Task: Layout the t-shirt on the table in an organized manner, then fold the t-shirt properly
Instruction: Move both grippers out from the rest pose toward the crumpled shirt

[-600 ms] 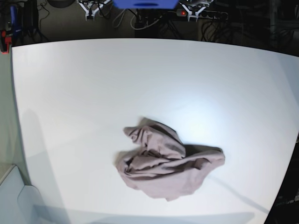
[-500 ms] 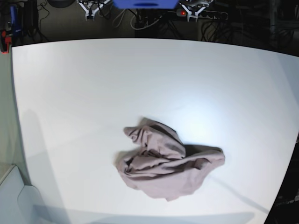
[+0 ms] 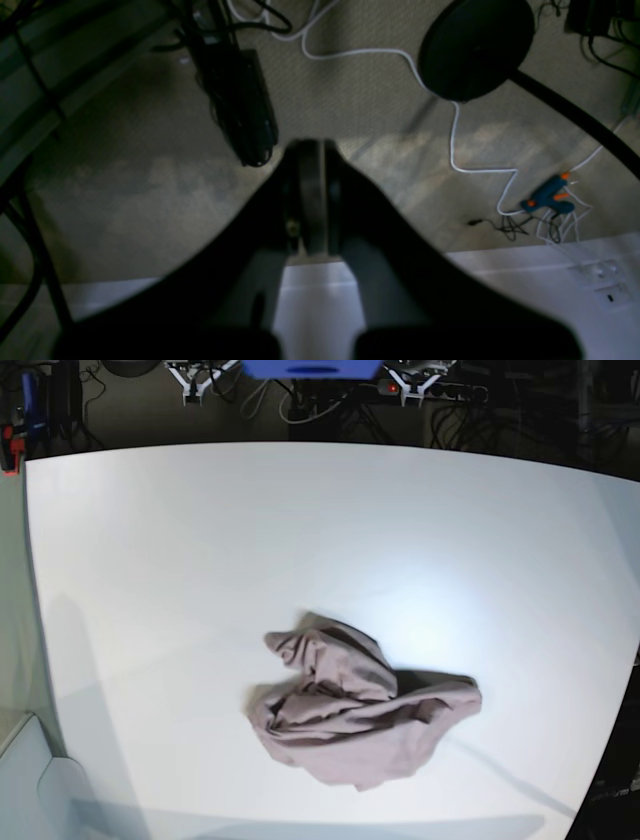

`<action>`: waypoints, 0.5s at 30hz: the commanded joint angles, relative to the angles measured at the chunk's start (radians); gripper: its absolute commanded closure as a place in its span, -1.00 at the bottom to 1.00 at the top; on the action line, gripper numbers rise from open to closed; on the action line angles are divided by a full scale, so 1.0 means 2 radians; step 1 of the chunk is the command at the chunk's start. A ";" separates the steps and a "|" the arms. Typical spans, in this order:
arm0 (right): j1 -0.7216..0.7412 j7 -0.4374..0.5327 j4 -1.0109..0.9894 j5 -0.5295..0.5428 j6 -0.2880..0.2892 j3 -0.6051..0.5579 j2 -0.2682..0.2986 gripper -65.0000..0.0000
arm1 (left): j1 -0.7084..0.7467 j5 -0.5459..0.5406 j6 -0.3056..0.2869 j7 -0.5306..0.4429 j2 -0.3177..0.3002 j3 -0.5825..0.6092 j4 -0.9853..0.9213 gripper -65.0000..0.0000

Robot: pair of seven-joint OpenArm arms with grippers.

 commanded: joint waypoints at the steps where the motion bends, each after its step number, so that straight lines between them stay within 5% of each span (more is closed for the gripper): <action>1: -0.004 0.003 0.002 0.003 0.004 0.000 0.005 1.00 | 0.004 0.002 0.001 -0.003 -0.003 0.001 0.018 1.00; 6: -0.031 0.014 0.034 0.003 0.004 0.000 0.012 1.00 | 0.065 0.002 0.001 -0.002 -0.005 0.001 0.109 1.00; 15: -0.162 0.014 0.237 0.003 0.004 0.000 0.025 1.00 | 0.151 0.002 0.000 0.002 -0.032 0.000 0.253 1.00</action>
